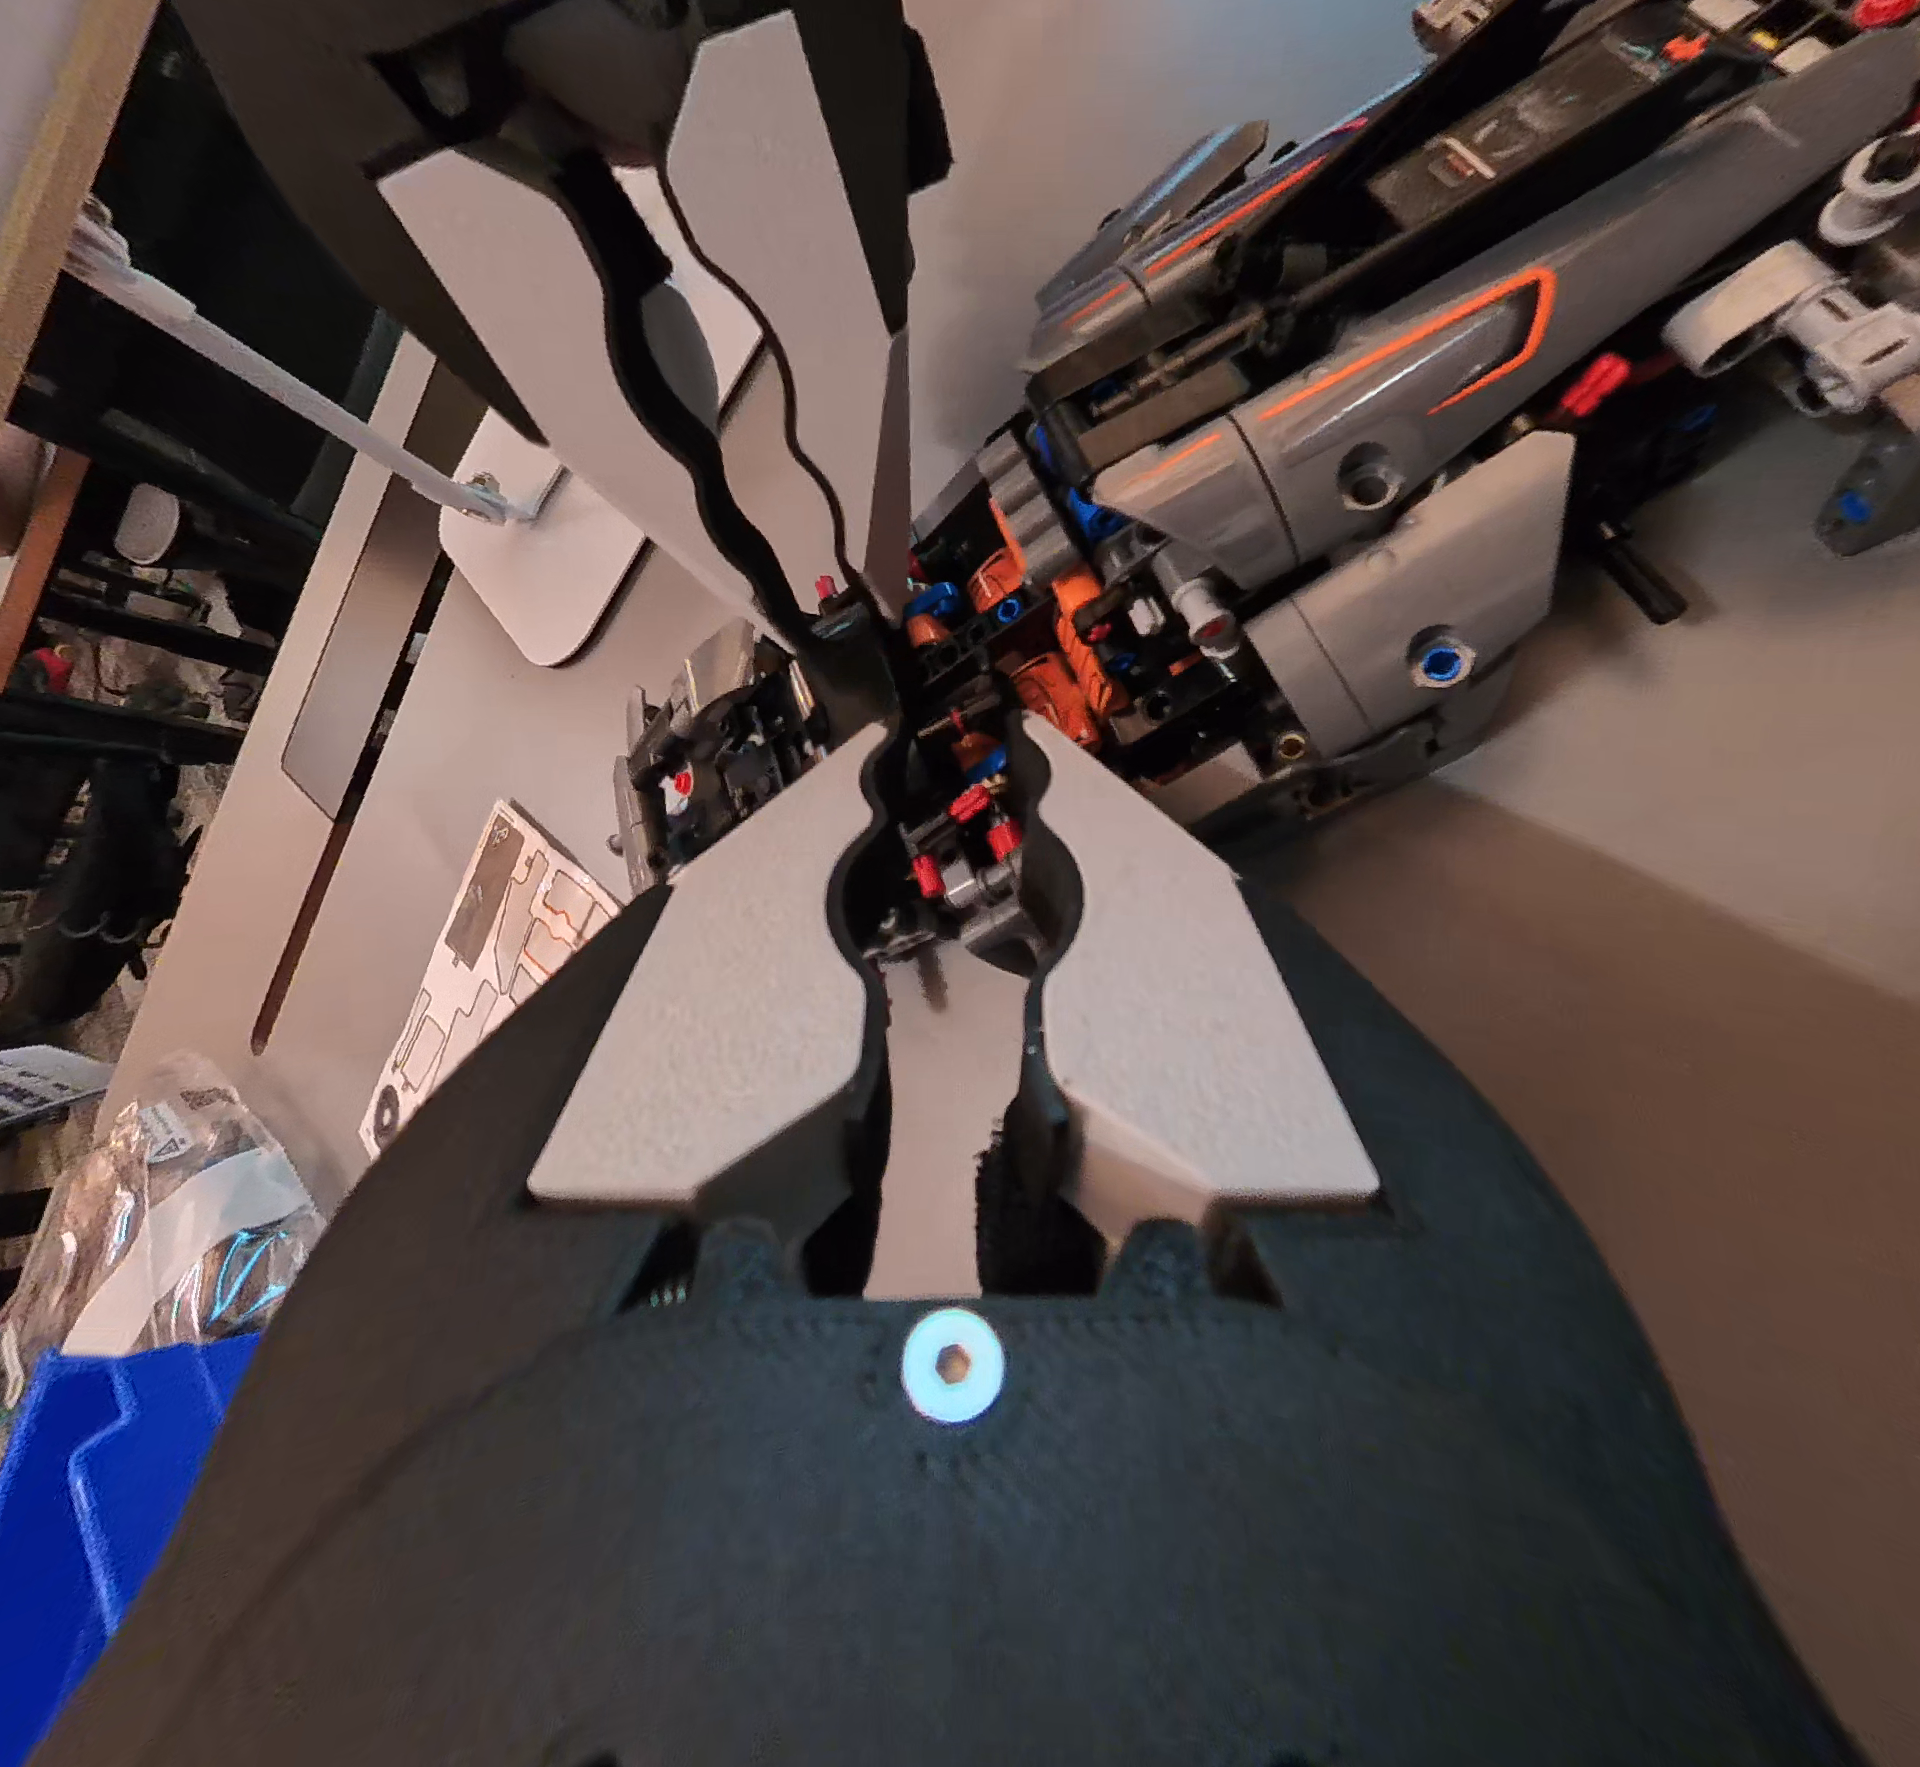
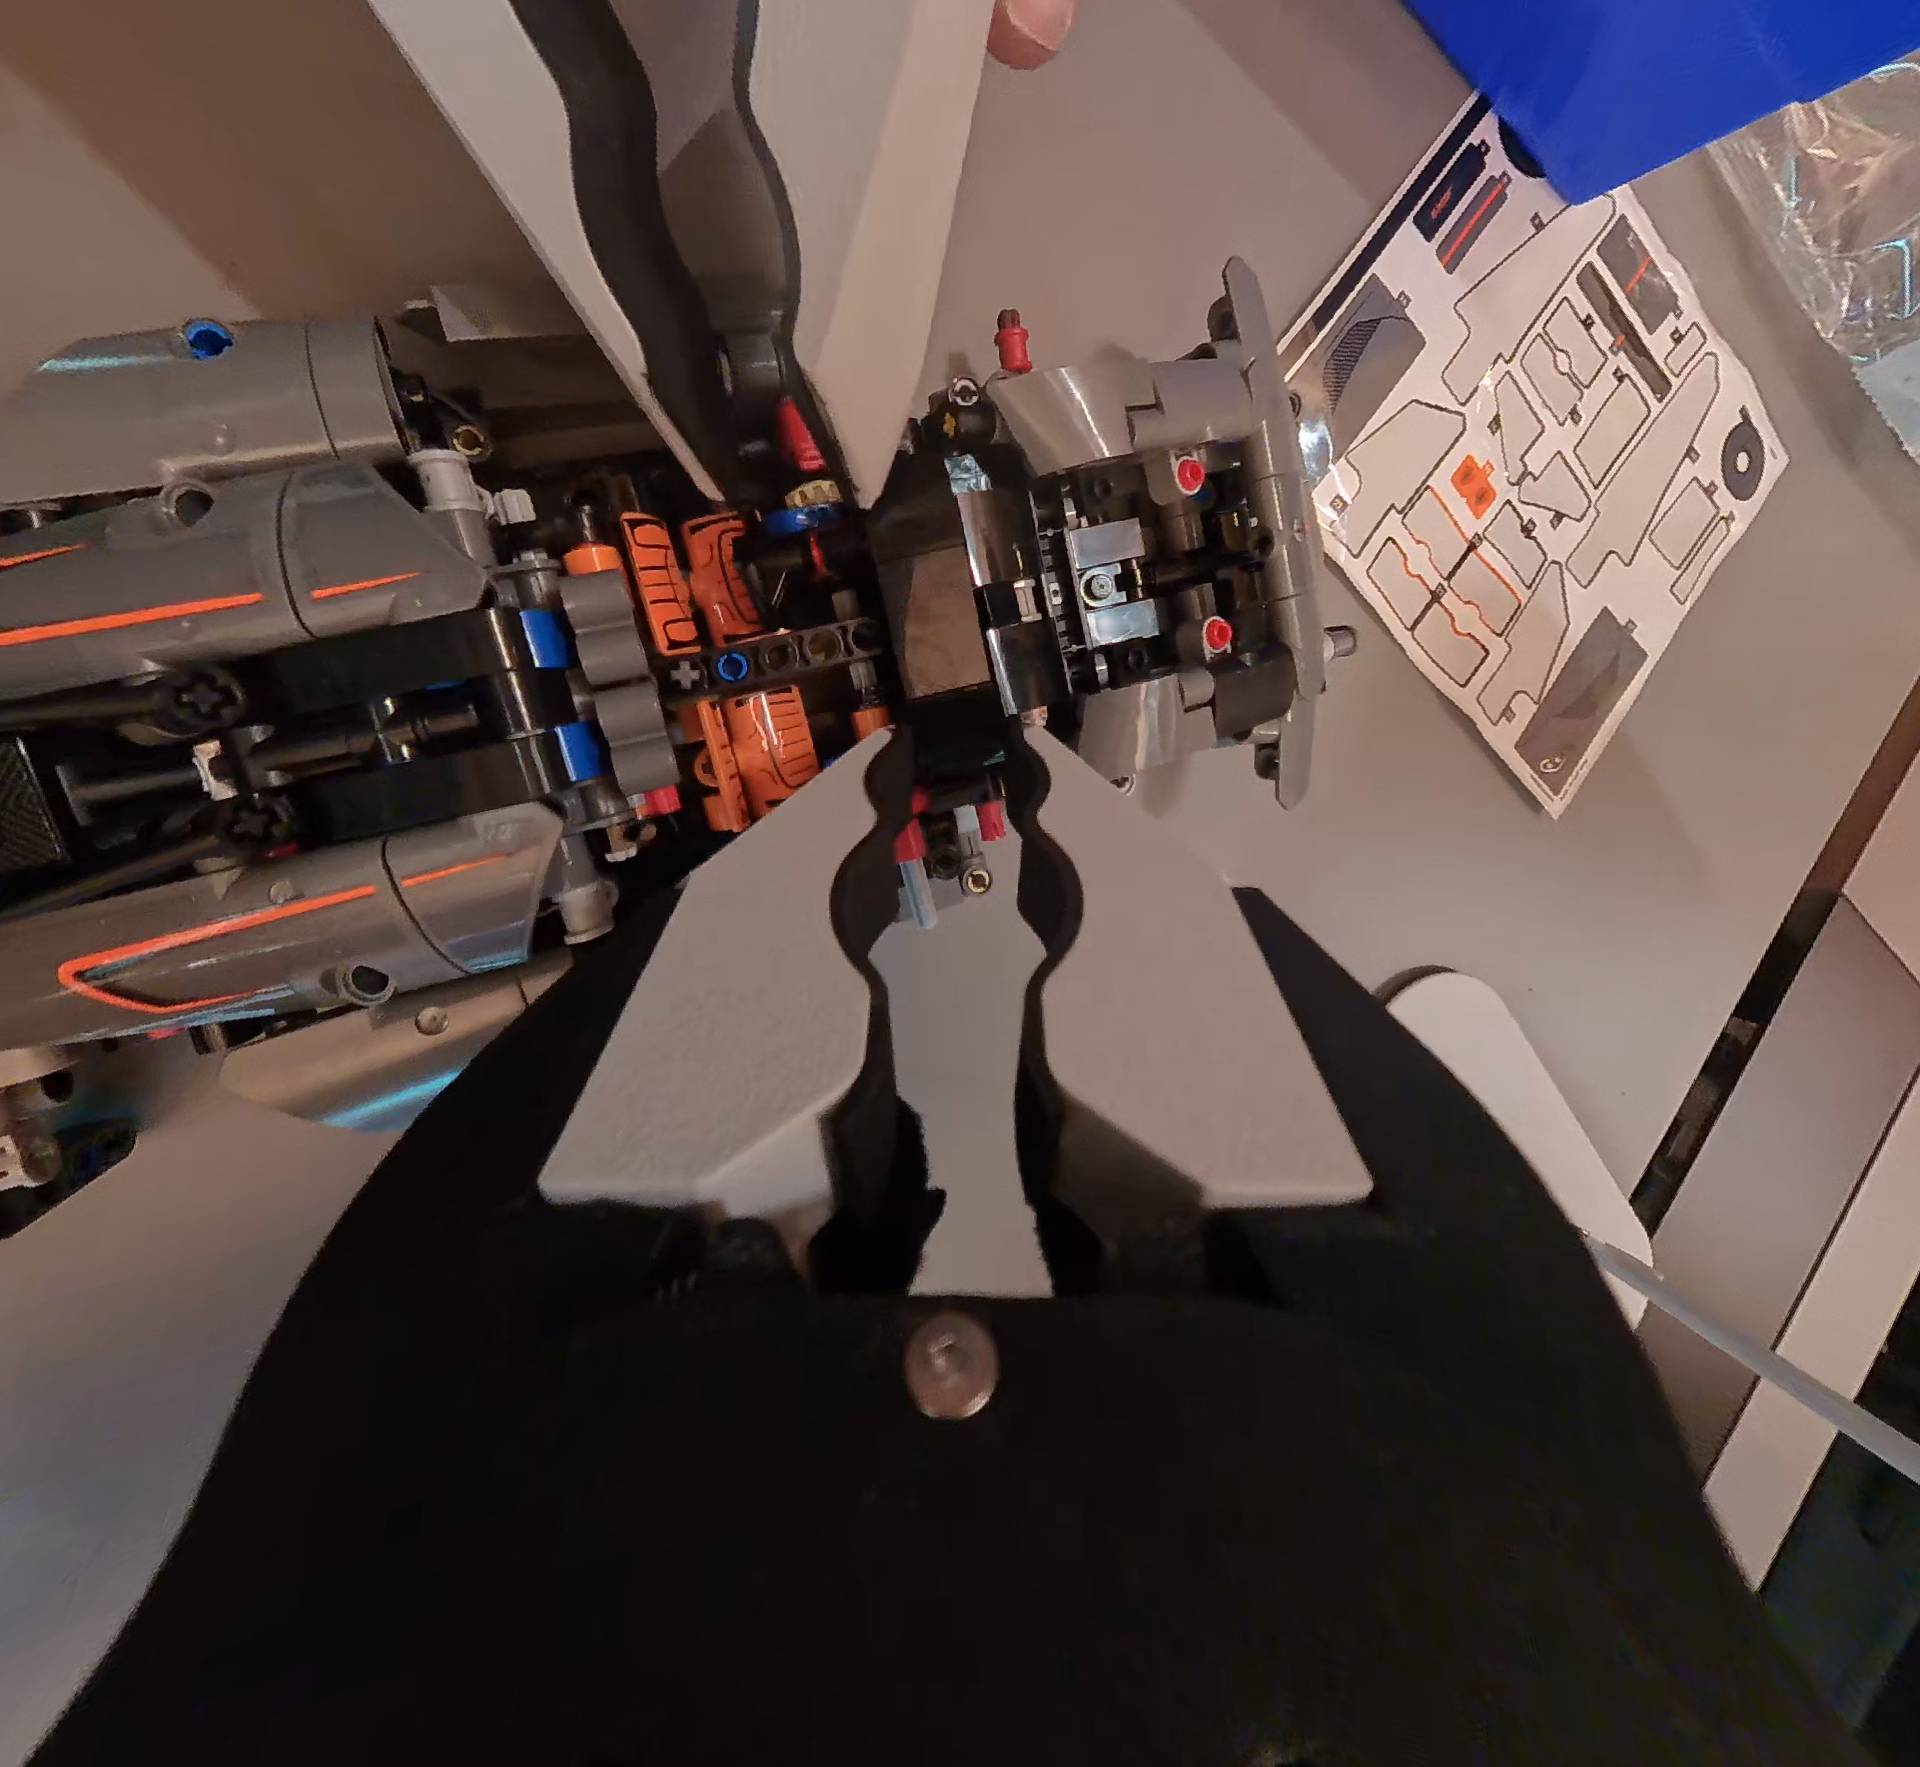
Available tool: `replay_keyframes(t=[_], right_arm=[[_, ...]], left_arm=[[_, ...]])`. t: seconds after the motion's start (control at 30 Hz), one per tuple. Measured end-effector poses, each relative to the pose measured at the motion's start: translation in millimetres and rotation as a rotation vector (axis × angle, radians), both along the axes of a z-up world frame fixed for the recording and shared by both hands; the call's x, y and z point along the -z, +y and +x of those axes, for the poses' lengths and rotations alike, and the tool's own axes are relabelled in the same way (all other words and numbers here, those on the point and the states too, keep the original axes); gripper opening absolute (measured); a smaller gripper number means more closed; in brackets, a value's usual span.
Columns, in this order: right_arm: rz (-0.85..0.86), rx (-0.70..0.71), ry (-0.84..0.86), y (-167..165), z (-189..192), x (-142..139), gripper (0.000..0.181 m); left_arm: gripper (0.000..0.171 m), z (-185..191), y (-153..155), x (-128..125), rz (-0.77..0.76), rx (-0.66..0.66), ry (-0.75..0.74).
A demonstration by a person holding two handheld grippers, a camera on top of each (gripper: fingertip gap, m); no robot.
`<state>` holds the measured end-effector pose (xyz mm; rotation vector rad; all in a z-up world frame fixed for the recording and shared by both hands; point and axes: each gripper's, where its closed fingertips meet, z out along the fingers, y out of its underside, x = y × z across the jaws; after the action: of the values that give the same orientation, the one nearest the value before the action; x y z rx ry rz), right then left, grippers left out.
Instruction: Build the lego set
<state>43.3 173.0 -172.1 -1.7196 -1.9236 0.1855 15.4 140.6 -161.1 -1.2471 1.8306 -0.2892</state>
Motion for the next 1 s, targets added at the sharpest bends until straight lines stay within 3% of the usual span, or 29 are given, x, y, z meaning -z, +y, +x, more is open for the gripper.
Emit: replay_keyframes(t=[0.27,0.4,0.47,0.63,1.0], right_arm=[[-0.008,0.022,0.040,1.6,3.9,-7.5,0.018],[-0.002,0.015,0.105,-2.6,2.1,-20.0,0.009],[-0.002,0.006,0.111,-4.1,-1.2,-19.6,0.000],[-0.020,0.027,0.106,-0.2,-6.1,-10.5,0.000],[-0.097,0.062,0.086,0.1,-10.6,-8.6,0.000]], left_arm=[[0.007,1.0,14.2,5.0,-0.034,-0.056,0.016],[0.006,1.6,15.0,4.6,-0.039,-0.063,0.022],[0.006,2.1,15.3,4.6,-0.038,-0.062,0.029],[0.005,3.1,15.8,4.8,-0.029,-0.061,0.051],[0.002,3.7,15.7,4.6,-0.166,-0.071,0.025]])
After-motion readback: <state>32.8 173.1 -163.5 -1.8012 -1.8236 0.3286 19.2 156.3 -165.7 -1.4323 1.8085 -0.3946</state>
